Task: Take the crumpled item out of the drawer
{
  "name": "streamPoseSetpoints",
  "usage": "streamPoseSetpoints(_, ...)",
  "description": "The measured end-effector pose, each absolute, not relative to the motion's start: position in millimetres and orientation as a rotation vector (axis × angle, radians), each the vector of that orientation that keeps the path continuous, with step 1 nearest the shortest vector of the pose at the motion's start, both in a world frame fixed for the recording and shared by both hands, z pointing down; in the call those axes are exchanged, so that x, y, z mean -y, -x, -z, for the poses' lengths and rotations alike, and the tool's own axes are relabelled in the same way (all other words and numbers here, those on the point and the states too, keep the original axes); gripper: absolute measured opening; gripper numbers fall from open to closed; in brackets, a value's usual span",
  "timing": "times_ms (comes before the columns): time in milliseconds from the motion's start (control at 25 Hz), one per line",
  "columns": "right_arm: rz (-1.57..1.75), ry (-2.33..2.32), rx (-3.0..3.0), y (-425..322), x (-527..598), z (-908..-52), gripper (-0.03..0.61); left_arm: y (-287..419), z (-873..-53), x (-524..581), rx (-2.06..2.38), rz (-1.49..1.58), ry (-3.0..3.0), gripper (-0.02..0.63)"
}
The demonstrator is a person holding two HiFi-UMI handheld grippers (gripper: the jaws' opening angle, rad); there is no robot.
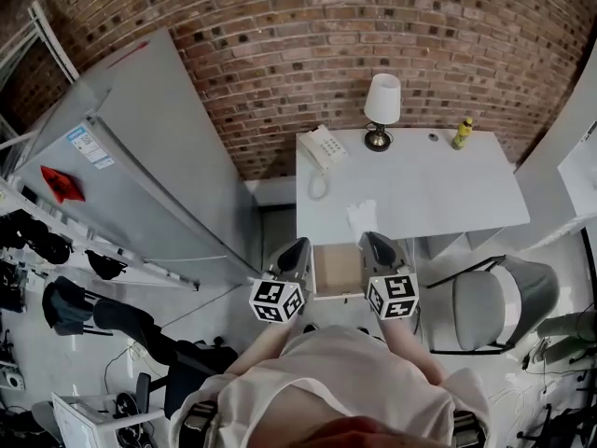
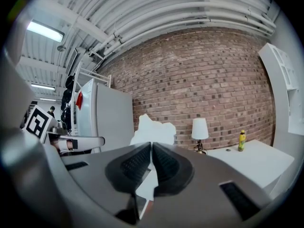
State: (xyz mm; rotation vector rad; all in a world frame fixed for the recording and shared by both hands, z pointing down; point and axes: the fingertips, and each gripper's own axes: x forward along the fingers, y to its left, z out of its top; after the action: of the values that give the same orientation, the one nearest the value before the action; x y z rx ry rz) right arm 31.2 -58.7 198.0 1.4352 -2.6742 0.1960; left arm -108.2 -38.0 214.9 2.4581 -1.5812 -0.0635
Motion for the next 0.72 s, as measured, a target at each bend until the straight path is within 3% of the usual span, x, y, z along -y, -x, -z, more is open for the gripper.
streamPoseSetpoints(720,-0.199,-1.433,2.668,-38,73,-197,0.017,102,-215,52,1.574,0.076,-2.452,0.009)
